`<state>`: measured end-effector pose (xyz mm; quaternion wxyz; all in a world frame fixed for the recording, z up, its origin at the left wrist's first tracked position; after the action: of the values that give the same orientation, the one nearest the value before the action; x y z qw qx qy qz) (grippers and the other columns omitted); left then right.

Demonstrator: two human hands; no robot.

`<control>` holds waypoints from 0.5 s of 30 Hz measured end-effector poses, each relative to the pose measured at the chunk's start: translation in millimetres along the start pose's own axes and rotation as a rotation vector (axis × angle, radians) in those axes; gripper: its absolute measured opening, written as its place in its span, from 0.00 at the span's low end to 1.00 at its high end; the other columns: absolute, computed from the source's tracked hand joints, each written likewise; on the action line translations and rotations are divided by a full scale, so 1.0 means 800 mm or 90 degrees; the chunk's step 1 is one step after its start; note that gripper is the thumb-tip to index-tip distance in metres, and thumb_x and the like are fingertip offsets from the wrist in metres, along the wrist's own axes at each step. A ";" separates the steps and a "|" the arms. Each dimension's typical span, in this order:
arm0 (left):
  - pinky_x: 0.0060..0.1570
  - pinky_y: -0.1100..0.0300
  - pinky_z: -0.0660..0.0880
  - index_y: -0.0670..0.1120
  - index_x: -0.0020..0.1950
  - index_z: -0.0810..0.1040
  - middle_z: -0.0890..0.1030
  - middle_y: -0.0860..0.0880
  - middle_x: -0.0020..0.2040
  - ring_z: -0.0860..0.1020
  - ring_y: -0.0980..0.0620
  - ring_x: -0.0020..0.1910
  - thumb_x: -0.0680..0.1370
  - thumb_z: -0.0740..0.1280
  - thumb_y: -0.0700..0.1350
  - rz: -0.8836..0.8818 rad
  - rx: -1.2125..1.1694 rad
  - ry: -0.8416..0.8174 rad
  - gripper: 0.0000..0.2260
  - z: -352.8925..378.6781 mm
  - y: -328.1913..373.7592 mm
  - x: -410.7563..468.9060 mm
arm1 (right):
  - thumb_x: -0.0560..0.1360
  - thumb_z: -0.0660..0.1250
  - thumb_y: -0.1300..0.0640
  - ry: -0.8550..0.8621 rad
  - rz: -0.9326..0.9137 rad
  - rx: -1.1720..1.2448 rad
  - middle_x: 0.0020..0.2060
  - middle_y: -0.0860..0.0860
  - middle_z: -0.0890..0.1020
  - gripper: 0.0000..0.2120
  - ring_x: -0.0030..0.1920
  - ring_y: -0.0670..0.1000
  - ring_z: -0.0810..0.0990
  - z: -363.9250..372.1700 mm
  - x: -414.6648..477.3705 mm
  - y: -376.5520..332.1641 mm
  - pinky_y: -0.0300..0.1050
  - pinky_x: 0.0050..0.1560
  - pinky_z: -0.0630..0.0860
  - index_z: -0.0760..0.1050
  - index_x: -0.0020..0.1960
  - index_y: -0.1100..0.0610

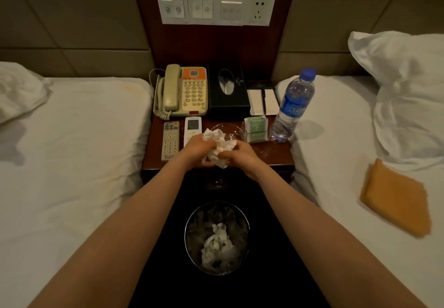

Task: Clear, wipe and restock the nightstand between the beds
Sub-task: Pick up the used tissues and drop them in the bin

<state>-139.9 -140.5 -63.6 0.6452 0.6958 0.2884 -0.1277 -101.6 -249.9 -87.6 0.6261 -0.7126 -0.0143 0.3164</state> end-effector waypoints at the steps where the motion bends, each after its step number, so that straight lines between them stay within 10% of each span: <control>1: 0.38 0.55 0.78 0.46 0.54 0.73 0.77 0.46 0.44 0.77 0.48 0.43 0.77 0.58 0.34 -0.013 0.010 -0.016 0.10 0.002 -0.012 -0.003 | 0.70 0.68 0.71 -0.009 0.004 -0.003 0.42 0.52 0.80 0.14 0.48 0.53 0.78 0.003 -0.005 0.010 0.43 0.46 0.77 0.75 0.53 0.60; 9: 0.45 0.52 0.75 0.46 0.60 0.72 0.76 0.45 0.50 0.76 0.47 0.47 0.79 0.61 0.43 -0.203 0.269 -0.158 0.10 0.011 -0.129 -0.026 | 0.71 0.67 0.71 -0.132 0.196 -0.173 0.43 0.54 0.78 0.11 0.50 0.55 0.77 0.015 -0.033 0.117 0.47 0.47 0.77 0.73 0.52 0.62; 15: 0.47 0.62 0.71 0.42 0.65 0.71 0.74 0.43 0.58 0.74 0.48 0.54 0.77 0.66 0.41 -0.114 0.361 -0.119 0.17 0.022 -0.142 -0.009 | 0.72 0.69 0.66 -0.115 0.253 -0.342 0.35 0.52 0.70 0.11 0.39 0.52 0.72 0.014 -0.033 0.181 0.47 0.44 0.71 0.68 0.37 0.57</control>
<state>-206.5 -159.2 -156.0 0.4352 0.8051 0.2413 -0.3228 -182.9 -282.0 -206.8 0.3387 -0.8100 -0.0134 0.4785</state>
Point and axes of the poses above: each hand's wrist, its own x-axis towards the middle knuckle, its own z-axis out of the palm, y = z × x, the point moved 8 cm from there along x, towards the middle knuckle
